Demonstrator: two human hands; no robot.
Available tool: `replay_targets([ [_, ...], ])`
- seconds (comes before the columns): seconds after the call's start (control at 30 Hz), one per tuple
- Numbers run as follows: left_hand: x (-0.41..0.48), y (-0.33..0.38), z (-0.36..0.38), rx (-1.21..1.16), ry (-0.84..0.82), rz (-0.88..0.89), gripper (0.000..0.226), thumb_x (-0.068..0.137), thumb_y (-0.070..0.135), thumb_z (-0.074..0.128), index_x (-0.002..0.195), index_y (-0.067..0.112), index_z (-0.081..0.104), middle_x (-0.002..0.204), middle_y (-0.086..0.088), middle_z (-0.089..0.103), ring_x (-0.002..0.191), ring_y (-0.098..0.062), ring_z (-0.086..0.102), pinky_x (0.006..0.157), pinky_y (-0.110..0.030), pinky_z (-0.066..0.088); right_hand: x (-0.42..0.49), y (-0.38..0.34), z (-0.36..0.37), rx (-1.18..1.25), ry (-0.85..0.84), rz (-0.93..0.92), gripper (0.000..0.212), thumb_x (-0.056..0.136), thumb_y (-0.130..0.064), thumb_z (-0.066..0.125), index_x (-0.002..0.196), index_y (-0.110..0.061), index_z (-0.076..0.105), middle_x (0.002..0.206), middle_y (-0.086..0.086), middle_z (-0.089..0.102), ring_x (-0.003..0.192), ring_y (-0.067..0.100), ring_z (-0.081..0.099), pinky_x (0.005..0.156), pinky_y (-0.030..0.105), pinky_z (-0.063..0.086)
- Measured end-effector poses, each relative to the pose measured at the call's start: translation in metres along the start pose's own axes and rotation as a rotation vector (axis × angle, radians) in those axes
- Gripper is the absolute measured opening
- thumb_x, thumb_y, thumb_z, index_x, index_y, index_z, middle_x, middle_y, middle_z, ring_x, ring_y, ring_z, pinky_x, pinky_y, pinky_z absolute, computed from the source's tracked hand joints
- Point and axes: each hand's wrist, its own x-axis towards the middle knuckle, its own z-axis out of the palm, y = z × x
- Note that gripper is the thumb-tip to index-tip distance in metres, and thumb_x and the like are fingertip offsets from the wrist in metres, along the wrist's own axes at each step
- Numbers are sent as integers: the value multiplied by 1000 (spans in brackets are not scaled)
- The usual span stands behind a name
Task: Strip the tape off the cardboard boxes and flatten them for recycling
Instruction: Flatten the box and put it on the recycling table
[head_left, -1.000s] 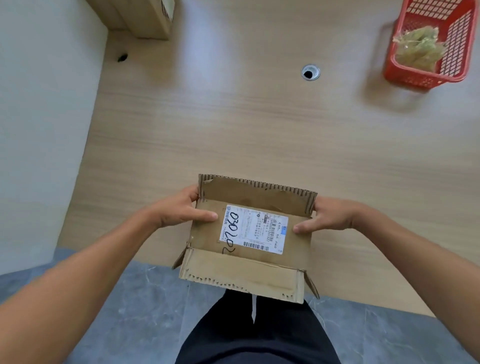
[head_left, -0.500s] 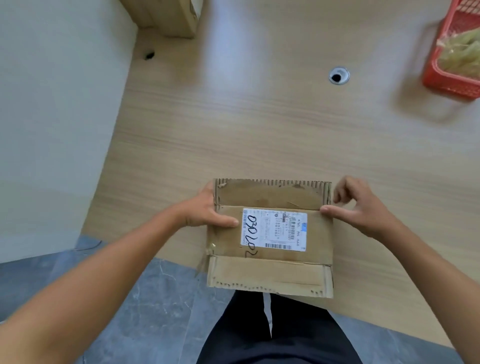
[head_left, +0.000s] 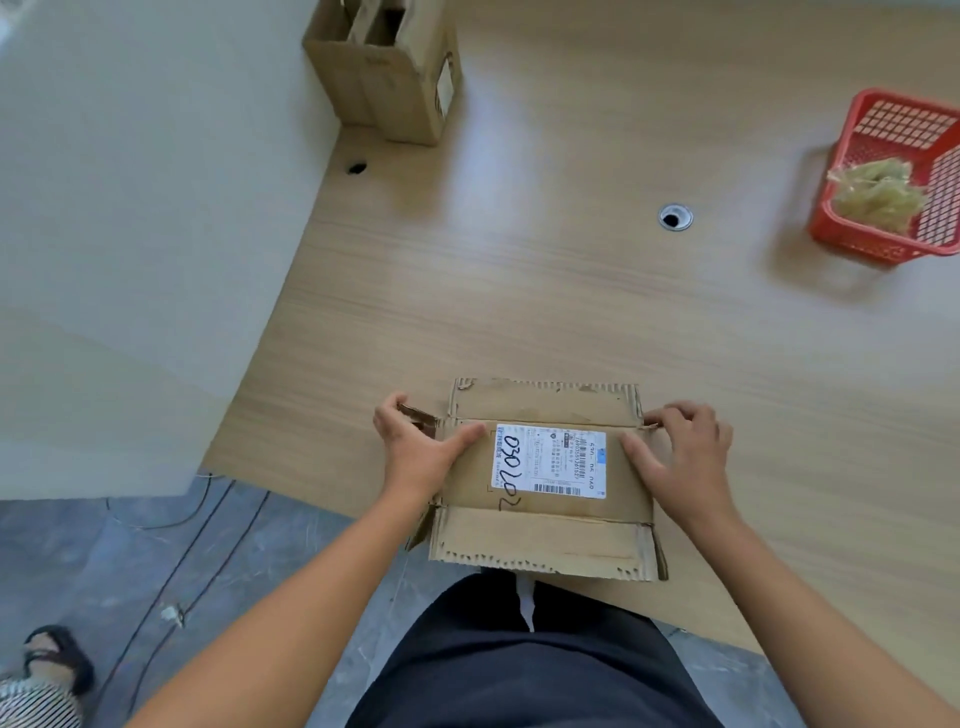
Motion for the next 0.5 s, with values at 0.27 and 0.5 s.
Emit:
replay_targets([
  [0.27,1,-10,-7,79,-164,-78,73,78,77,63,129,25,58,124,8,66,112,-16,64,90,-38,53,-48,-18,30,529,-240,375,100,83,-66,71,161,-39,15,162,3,34,134,6,36,106,33,37],
  [0.5,30,-44,-40,182,-121,-70,54,89,73,53,103,21,56,100,8,65,93,-18,62,70,-36,47,-46,-31,68,41,-360,231,80,87,-83,35,153,-63,-7,171,3,5,155,31,10,123,55,13],
])
